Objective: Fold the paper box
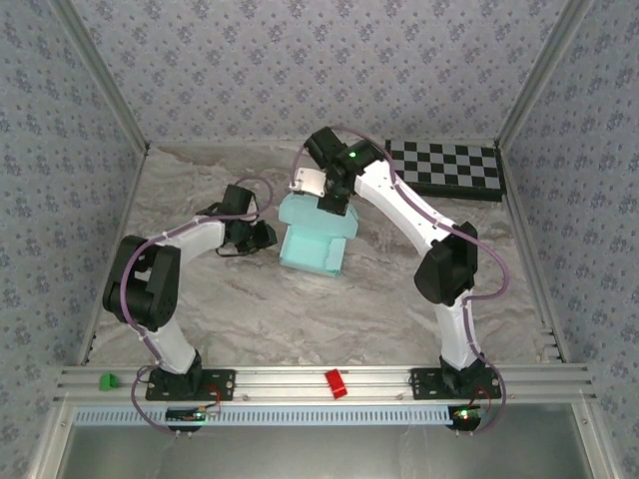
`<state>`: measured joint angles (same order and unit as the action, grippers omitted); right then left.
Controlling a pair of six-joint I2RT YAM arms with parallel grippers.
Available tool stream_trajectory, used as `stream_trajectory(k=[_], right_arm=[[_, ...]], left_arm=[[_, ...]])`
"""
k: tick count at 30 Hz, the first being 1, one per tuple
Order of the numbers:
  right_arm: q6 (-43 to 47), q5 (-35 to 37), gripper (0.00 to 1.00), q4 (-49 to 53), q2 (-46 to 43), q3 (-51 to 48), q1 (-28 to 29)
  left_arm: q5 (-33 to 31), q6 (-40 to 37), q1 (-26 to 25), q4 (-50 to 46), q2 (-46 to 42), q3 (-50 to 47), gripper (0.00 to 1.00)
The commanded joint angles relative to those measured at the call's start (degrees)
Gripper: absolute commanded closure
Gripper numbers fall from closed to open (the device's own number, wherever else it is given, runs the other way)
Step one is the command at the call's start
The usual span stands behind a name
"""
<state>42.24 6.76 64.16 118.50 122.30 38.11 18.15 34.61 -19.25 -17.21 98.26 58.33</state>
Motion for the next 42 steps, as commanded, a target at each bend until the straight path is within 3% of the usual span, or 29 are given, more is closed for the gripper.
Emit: stream_trajectory(k=[1, 5, 10, 19, 29, 35, 38, 42], right_arm=[[5.23, 0.95, 0.91, -1.18, 1.21, 1.80, 0.62], [5.82, 0.51, 0.85, -2.04, 0.78, 1.80, 1.02], [5.85, 0.21, 0.62, -2.90, -0.26, 2.02, 1.14], [-4.26, 3.19, 0.53, -11.75, -8.01, -2.65, -0.66], [-30.35, 2.24, 0.49, -22.94, -26.33, -24.83, -8.05], [-46.41, -6.79, 0.47, -28.52, -37.27, -40.89, -16.20], [-51.01, -10.89, 0.47, -30.94, -41.04, -47.81, -19.49], [-54.54, -13.34, 0.47, -33.07, -44.15, -56.76, -21.68]], left_arm=[[1.37, 1.61, -1.22, 1.99, -1.67, -0.96, 0.77], [1.79, 3.02, -2.19, 3.60, -1.84, -2.22, 0.78], [2.48, 4.40, -3.31, 5.74, -1.41, -3.11, 0.78], [4.74, 5.73, -4.53, 8.59, -0.53, -3.55, 0.78], [8.24, 6.96, -5.99, 12.28, 0.43, -4.45, 0.78], [10.23, 7.32, -6.81, 14.12, 0.66, -4.01, 0.77], [8.64, 6.79, -6.84, 13.44, -0.92, -4.17, 0.76], [2.02, 3.16, -6.77, 7.37, -4.81, -3.09, 0.71]])
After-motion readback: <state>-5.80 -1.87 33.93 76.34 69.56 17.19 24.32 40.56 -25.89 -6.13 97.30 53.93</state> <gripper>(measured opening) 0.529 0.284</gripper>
